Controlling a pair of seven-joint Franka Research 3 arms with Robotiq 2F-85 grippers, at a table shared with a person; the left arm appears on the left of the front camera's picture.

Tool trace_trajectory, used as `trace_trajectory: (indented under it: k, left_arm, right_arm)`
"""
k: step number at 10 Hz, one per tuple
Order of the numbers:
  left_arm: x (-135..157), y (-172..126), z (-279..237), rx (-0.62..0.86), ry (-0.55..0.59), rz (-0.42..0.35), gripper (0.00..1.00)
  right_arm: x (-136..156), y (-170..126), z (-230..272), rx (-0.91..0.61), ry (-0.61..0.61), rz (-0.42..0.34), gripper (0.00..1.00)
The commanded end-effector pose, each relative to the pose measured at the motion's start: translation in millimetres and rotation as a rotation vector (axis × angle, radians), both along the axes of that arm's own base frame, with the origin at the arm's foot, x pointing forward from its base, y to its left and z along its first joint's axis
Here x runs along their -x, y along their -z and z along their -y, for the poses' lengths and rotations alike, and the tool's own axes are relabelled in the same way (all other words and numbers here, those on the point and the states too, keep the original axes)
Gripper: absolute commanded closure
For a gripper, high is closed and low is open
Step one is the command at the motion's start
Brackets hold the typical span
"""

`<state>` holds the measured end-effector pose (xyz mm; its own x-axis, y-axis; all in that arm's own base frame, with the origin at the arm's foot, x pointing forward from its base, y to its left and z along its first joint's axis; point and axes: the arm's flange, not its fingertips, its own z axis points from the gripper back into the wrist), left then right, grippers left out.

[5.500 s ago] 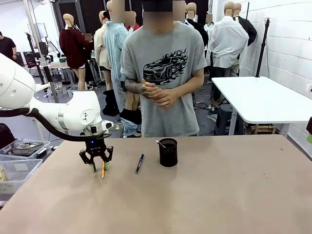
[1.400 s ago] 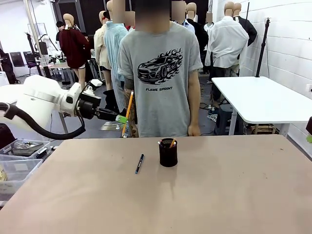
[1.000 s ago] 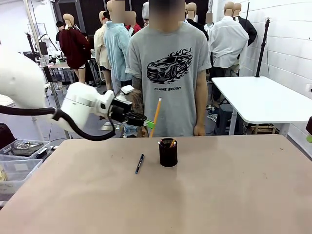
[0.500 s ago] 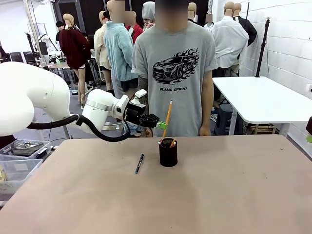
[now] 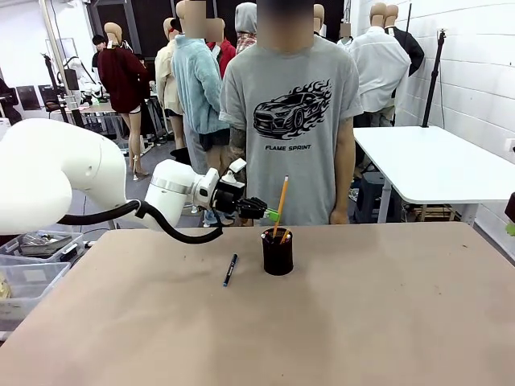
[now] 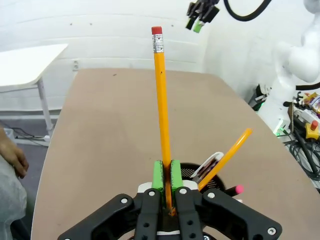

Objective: Place the pens into the pen holder.
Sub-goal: Pick up a writing instrument from the table and place it into the Pen holder.

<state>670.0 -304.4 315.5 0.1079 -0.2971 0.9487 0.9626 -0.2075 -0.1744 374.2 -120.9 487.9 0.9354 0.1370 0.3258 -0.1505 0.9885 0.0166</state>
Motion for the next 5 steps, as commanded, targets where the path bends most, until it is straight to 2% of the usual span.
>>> trace_trajectory:
  k: [1,4,5]
  left_arm:
    - [-1,5,6,0.027,-0.014,0.021,1.00]
    - [13,21,0,-0.014,-0.009,-0.006,1.00]
    - [18,18,-3,-0.021,-0.001,0.004,0.80]
  right_arm:
    - [-1,1,-2,0.026,0.020,-0.010,0.48]
    - [-1,1,-2,0.026,0.020,-0.010,0.48]
    - [-1,1,-2,0.026,0.020,-0.010,0.48]
